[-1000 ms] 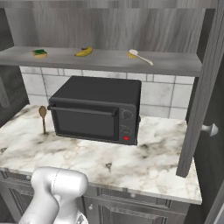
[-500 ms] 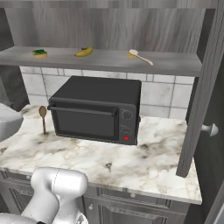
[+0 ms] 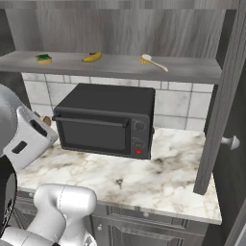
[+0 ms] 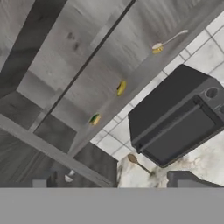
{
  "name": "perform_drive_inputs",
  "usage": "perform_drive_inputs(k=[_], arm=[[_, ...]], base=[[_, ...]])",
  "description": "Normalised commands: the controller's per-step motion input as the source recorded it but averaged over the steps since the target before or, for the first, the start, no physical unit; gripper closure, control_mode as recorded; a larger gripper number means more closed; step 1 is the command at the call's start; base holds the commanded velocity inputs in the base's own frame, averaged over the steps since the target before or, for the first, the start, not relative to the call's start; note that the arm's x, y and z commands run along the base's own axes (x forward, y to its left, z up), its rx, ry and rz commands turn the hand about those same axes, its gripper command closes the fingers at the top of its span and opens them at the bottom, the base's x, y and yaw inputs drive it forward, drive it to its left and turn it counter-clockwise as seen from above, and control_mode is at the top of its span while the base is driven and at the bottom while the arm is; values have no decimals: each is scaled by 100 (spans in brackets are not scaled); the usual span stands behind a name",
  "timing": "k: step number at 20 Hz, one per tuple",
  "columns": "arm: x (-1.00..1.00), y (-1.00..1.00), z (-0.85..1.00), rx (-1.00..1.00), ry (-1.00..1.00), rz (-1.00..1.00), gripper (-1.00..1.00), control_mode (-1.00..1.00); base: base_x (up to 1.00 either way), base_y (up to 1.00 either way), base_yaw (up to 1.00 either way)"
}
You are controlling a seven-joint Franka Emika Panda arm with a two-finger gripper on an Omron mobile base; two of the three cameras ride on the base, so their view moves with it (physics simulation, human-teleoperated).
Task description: Pick the sponge and dish brush from the cabinet and place them on the counter.
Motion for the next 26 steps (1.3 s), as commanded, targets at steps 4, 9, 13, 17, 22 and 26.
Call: perform_drive_inputs(k=[4, 9, 13, 17, 22, 26], arm=[[28, 43, 0, 23, 5, 2, -100, -100], [28, 63, 0, 12, 5, 0, -100, -100], [10, 3, 0, 13, 0, 0, -100, -100], [13, 0, 0, 17, 0, 0, -100, -100], [17, 0, 16, 14, 9, 3, -100, -100], [25, 0, 28, 12, 20, 6, -100, -100]], base=[[0, 0, 0], [0, 0, 0], [0, 0, 0], [0, 0, 0], [0, 0, 0], [0, 0, 0]])
